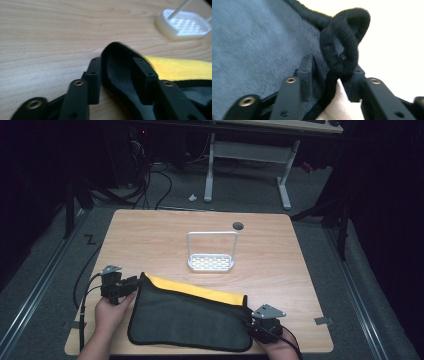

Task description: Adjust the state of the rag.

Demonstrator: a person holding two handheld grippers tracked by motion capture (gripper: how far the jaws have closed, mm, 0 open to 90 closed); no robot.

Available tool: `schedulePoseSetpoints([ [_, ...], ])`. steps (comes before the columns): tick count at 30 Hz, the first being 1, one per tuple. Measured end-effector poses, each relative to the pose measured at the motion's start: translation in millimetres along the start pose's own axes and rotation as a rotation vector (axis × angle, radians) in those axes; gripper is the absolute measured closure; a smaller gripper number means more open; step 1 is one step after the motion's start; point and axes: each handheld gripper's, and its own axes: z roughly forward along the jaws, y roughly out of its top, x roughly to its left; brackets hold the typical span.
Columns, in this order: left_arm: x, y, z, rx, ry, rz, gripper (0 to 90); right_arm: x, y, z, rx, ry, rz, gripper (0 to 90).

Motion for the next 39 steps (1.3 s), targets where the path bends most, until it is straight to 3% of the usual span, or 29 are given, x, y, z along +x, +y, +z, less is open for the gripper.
schedulePoseSetpoints([
  [2,-1.2,-3.1,-7.8,-0.022,-0.007,-0.002,56.8,-0.1,2.7,-3.9,-0.031,0.003,0.009,58.3],
  [3,-6.8,-13.5,-19.9,-0.021,-0.026,-0.009,56.8,0.1,3.7,-5.7,-0.048,0.002,0.011,57.9],
  [4,-13.8,-22.5,-24.0,0.000,-0.046,0.020,57.1,0.3,3.9,-6.2,-0.052,0.000,0.012,57.4],
  [5,-13.8,-22.5,-24.0,0.000,-0.046,0.020,58.0,0.3,3.9,-6.2,-0.052,0.000,0.012,57.4],
  [6,-25.4,-36.6,-27.9,0.027,-0.064,0.062,60.3,-0.1,3.8,-5.8,-0.059,-0.006,0.012,58.4],
  [7,-25.4,-36.6,-27.9,0.027,-0.064,0.062,61.0,-0.1,3.8,-5.8,-0.059,-0.006,0.012,58.4],
  [8,-38.8,-50.2,-29.9,0.061,-0.108,0.100,63.4,-0.8,4.2,-4.3,-0.067,-0.015,0.012,60.1],
  [9,-38.8,-50.2,-29.9,0.061,-0.108,0.100,64.7,-1.4,4.7,-3.6,-0.077,-0.013,0.015,61.8],
  [10,-46.5,-53.7,-29.4,0.090,-0.113,0.128,65.3,-2.0,5.5,-2.5,-0.081,-0.012,0.018,62.2],
  [14,-54.1,-62.8,-21.4,0.141,-0.094,0.180,65.8,-3.6,7.4,7.0,-0.049,-0.019,0.015,69.1],
  [17,-61.3,-68.2,-23.5,0.141,-0.061,0.229,65.8,-5.0,3.2,10.2,-0.008,-0.029,0.012,71.4],
  [19,-64.4,-72.3,-27.0,0.148,-0.072,0.227,65.7,-5.2,-3.6,8.9,0.021,-0.034,-0.002,71.8],
  [23,-75.0,-81.6,-34.9,0.175,-0.113,0.235,65.7,-8.0,-10.6,-4.1,0.021,-0.043,0.017,72.4],
  [26,-79.2,-83.0,-39.1,0.186,-0.127,0.246,64.5,-8.2,-17.5,-9.8,0.021,-0.041,0.019,70.0],
  [29,-76.6,-76.2,-45.6,0.144,-0.130,0.233,59.0,-10.8,-20.4,-16.5,-0.009,-0.033,0.046,64.3],
  [30,-69.3,-66.9,-50.9,0.081,-0.126,0.207,56.6,-12.4,-17.5,-18.3,-0.044,-0.034,0.057,61.2],
  [33,-59.9,-54.0,-49.5,0.041,-0.107,0.195,54.8,-12.8,-12.2,-16.6,-0.072,-0.042,0.057,60.3],
  [36,-53.5,-44.4,-39.5,0.059,-0.107,0.186,60.3,-14.4,-7.8,-11.3,-0.065,-0.056,0.049,62.4],
  [37,-52.7,-37.5,-26.9,0.089,-0.109,0.197,62.4,-18.4,-0.8,-7.5,-0.069,-0.049,0.056,66.4],
  [39,-52.9,-35.0,-21.6,0.104,-0.104,0.206,64.1,-20.3,2.7,-6.9,-0.076,-0.046,0.060,71.1],
])
